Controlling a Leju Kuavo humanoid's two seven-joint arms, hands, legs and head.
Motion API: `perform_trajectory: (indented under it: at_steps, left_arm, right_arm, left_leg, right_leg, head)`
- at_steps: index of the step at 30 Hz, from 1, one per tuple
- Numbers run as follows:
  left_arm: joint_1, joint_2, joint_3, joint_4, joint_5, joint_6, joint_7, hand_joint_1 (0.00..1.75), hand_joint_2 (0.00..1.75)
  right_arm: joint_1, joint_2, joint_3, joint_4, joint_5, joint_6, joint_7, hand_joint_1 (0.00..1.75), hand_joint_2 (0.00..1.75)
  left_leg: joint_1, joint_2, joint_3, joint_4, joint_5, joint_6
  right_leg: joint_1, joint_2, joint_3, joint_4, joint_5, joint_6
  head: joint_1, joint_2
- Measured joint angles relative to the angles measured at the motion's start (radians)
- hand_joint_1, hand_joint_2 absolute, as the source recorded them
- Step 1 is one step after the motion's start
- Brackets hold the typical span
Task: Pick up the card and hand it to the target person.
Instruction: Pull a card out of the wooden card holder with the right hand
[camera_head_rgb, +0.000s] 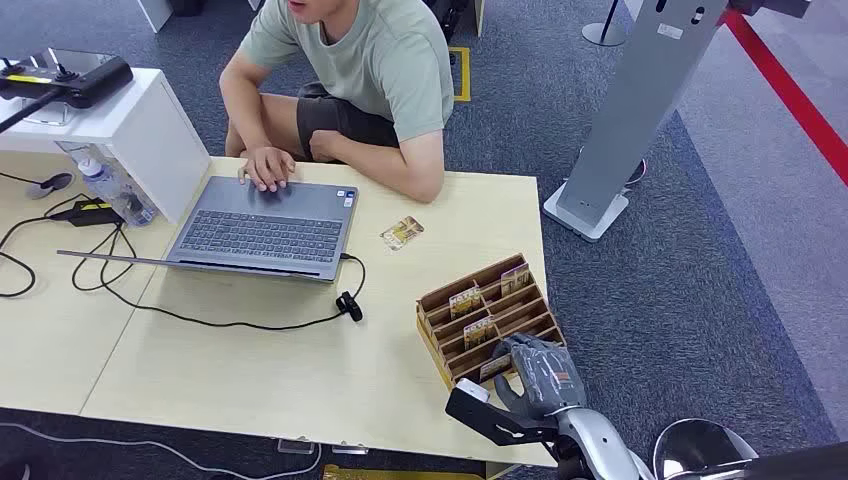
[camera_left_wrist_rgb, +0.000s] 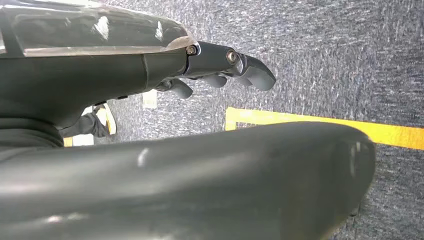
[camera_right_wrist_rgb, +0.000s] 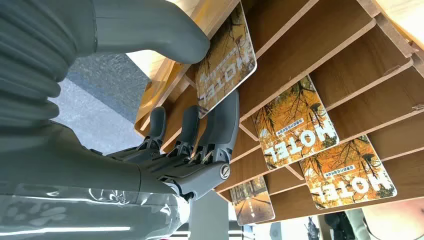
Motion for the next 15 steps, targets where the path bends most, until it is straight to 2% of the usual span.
perform_trajectory:
  at_steps: [12, 15]
  left_arm:
    - [0.0, 0.0, 0.0, 0.0, 0.0, 0.0, 0.0, 0.0, 0.0]
    - [0.0, -0.001, 0.0, 0.0, 0.001, 0.0, 0.0, 0.0, 0.0]
  right_arm:
    - [-0.001, 0.0, 0.0, 0.0, -0.005, 0.006, 0.001, 1.03, 1.75]
    - [-0.002, 0.0, 0.0, 0.0, -0.007, 0.008, 0.0, 1.19, 1.75]
  left_leg:
    - [0.0, 0.0, 0.0, 0.0, 0.0, 0.0]
    - [0.0, 0.0, 0.0, 0.0, 0.0, 0.0]
  right_leg:
    - [0.0, 0.0, 0.0, 0.0, 0.0, 0.0]
    - [0.0, 0.0, 0.0, 0.0, 0.0, 0.0]
  head:
    - [0.0, 0.0]
    - [0.0, 0.0]
